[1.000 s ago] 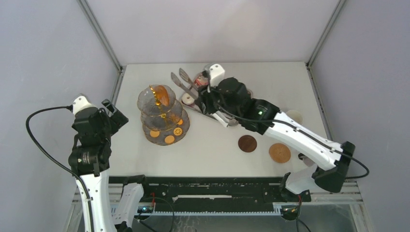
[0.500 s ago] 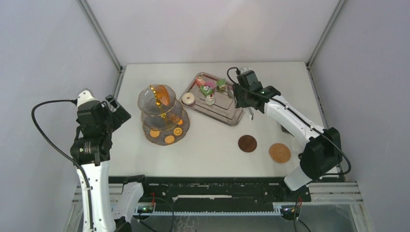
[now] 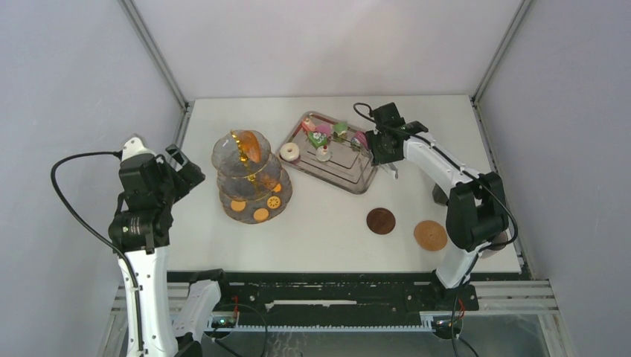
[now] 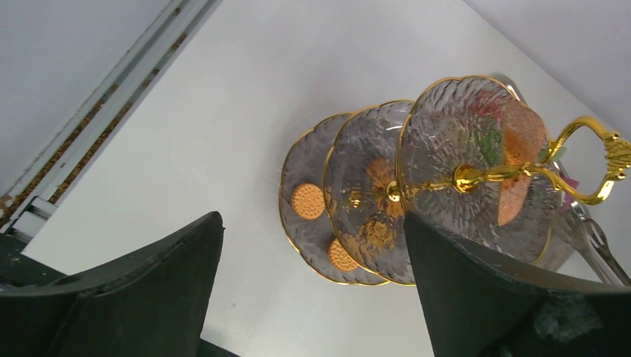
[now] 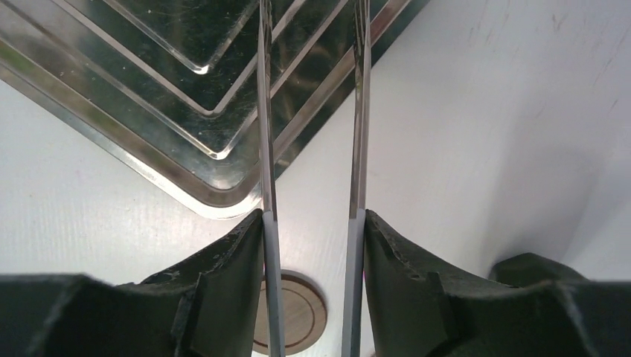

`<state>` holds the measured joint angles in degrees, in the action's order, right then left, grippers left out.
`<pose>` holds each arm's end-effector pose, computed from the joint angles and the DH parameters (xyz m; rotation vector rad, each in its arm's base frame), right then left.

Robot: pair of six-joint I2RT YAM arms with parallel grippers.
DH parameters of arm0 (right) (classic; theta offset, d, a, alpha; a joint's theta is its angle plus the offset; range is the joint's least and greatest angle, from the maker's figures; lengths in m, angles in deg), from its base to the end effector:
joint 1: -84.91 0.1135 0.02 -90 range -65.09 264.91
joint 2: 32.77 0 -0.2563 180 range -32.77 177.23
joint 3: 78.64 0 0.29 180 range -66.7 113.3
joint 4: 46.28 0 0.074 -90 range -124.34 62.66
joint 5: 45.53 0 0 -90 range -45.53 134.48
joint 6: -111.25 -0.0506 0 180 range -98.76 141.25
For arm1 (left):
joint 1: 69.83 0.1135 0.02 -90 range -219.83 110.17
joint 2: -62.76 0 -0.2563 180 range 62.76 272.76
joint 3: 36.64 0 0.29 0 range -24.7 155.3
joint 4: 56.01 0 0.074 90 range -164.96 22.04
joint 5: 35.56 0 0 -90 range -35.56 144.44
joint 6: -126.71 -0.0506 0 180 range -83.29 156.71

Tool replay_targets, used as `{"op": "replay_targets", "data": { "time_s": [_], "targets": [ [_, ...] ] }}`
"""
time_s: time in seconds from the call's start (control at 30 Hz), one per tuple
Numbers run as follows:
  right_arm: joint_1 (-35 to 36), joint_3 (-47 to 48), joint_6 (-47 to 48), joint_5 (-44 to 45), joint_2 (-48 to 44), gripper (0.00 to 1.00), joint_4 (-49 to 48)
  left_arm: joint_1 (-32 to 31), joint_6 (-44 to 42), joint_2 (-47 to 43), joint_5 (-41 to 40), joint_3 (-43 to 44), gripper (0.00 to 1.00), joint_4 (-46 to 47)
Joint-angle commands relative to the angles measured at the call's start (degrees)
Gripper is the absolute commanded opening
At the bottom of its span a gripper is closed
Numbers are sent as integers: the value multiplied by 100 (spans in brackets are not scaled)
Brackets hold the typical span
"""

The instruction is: Serve the afternoon tea

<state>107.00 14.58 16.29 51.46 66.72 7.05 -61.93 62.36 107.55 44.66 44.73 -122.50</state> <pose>0.3854 0.1498 0.2275 -0.3443 2.5756 0.0108 0.1755 0.0330 0.4051 -0.6995 1.9636 -0.0098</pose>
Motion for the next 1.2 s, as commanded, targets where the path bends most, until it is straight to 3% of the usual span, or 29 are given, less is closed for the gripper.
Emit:
{"op": "replay_targets", "data": {
  "time_s": [0.0, 0.17, 0.63, 0.73, 0.87, 0.93, 1.17],
  "targets": [
    [-83, 477, 481, -183, 140, 56, -139, 23, 158, 34, 303, 85, 95, 200],
    [-196, 774, 761, -471, 384, 57, 2, 19, 118, -2, 297, 98, 95, 172],
    [74, 1676, 1059, 93, 1345, 56, 92, 18, 89, -83, 141, -31, 95, 108],
    [89, 1581, 1007, 85, 1299, 48, 87, 19, 51, -76, 86, 16, 95, 66],
    [116, 1393, 755, -230, 868, 22, 96, 18, 45, -95, 58, -6, 95, 79],
    [197, 1288, 560, -522, 563, 14, 32, 26, 55, -106, -14, -46, 95, 93],
    [1015, 1030, 198, -165, -579, 11, 268, 18, -99, -169, -529, -68, 97, -58]
  ]
}}
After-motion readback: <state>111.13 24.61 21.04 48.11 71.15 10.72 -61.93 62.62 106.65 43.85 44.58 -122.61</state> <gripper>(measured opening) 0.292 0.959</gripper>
